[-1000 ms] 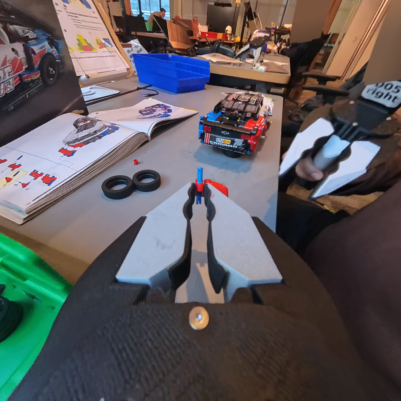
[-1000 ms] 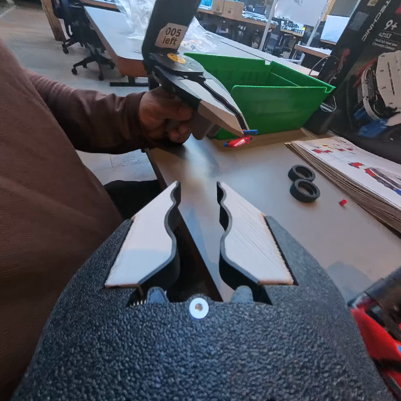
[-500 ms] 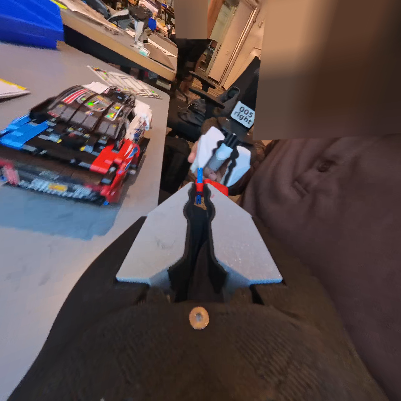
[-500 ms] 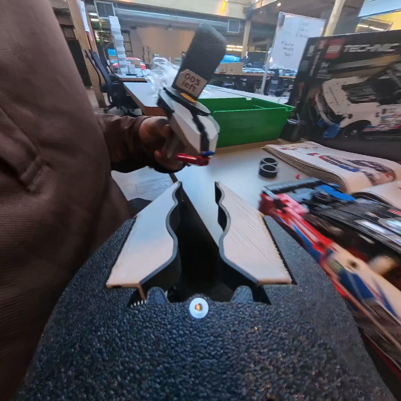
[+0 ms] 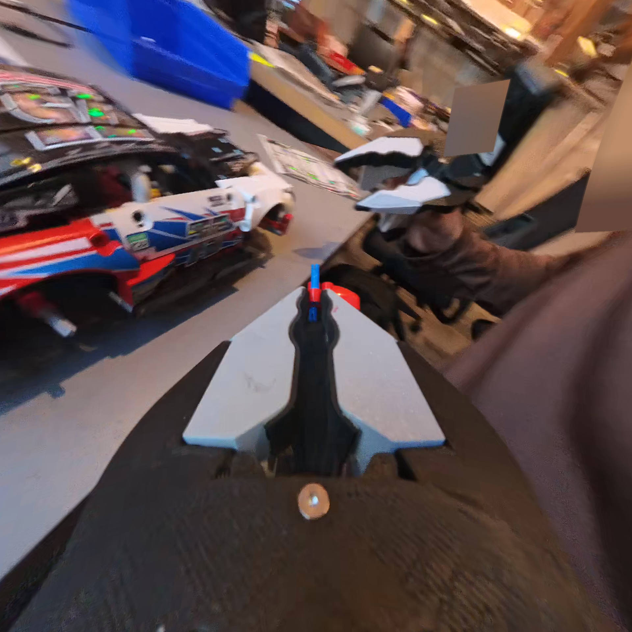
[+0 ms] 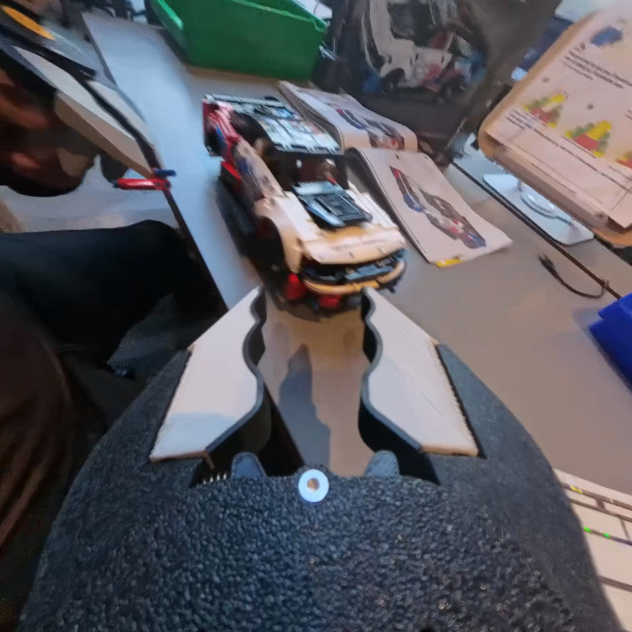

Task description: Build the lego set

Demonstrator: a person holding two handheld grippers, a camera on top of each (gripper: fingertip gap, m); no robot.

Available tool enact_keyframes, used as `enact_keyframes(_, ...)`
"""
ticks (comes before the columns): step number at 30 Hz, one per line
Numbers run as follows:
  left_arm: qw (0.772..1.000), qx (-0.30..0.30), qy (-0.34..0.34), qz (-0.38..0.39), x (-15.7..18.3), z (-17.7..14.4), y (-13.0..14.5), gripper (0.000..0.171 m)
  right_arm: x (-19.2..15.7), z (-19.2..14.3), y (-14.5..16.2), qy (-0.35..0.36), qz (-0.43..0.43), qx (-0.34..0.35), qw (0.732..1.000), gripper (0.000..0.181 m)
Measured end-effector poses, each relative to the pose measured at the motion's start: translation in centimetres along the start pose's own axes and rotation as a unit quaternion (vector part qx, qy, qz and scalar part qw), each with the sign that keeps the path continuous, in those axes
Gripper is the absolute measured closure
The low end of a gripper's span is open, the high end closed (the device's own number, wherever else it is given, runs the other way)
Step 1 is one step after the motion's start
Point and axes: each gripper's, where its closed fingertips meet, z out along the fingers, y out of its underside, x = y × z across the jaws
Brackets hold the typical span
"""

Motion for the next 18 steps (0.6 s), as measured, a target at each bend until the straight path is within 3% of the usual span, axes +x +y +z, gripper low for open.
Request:
enact_keyframes(4,0.994,0.024,-0.092,-0.053,-1.1,1.8,1.3,0.166,2.4,0.7,1.9,-0.08,0.001,-0.022,0.997,0.109)
enact_keyframes(8,0.981,0.04,-0.186,-0.049,-2.1,1.7,1.1,0.166,2.7,2.3,2.8,-0.157,-0.002,-0.049,0.986,0.107)
enact_keyframes(10,0.974,0.052,-0.209,-0.07,-1.9,2.2,0.7,0.166,3.3,3.0,2.8,-0.161,-0.032,-0.056,0.985,0.108)
enact_keyframes(13,0.971,0.064,-0.194,-0.123,-0.7,4.8,0.4,0.166,3.5,3.0,1.8,-0.145,-0.111,-0.041,0.982,0.113)
enact_keyframes(16,0.966,0.088,-0.132,-0.205,1.1,8.1,-0.1,0.166,-0.1,0.6,-0.1,-0.188,-0.157,0.023,0.969,0.13)
enact_keyframes(18,0.96,0.112,-0.099,-0.237,2.0,9.5,-0.7,0.166,-2.5,-0.6,-0.2,-0.216,-0.152,0.034,0.964,0.13)
